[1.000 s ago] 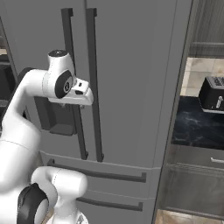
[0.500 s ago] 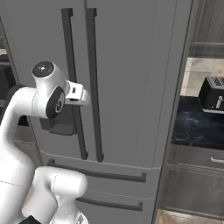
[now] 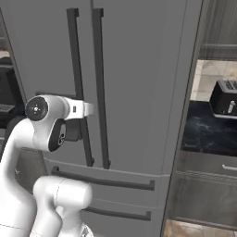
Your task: Take the cake and donut from the fridge and place them on the empty tray on the dining counter.
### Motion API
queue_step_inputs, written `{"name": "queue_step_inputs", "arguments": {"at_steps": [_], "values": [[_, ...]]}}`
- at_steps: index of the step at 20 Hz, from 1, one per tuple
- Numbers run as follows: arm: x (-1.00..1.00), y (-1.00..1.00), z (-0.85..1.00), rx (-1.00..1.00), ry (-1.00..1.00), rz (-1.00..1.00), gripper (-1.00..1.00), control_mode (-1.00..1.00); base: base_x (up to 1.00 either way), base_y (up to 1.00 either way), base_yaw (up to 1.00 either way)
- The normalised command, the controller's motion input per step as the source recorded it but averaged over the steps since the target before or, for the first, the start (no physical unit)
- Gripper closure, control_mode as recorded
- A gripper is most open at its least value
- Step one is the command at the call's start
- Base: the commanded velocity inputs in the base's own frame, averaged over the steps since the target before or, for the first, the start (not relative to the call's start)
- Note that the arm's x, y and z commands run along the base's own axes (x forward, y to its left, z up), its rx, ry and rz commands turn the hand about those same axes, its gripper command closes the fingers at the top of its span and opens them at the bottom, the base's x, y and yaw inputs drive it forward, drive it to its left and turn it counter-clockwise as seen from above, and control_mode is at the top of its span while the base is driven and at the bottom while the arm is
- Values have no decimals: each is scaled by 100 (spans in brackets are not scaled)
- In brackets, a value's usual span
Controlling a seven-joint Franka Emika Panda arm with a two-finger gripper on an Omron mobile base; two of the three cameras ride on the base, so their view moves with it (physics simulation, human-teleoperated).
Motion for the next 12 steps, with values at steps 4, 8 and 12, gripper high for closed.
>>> {"name": "queue_step_inputs", "arguments": {"at_steps": [4,8,12], "values": [[0,0,0,0,0,0,-100,100,-48,-3,0],[0,0,0,0,0,0,-100,100,-29,-9,0],[0,0,0,0,0,0,-100,100,-47,-10,0]]}}
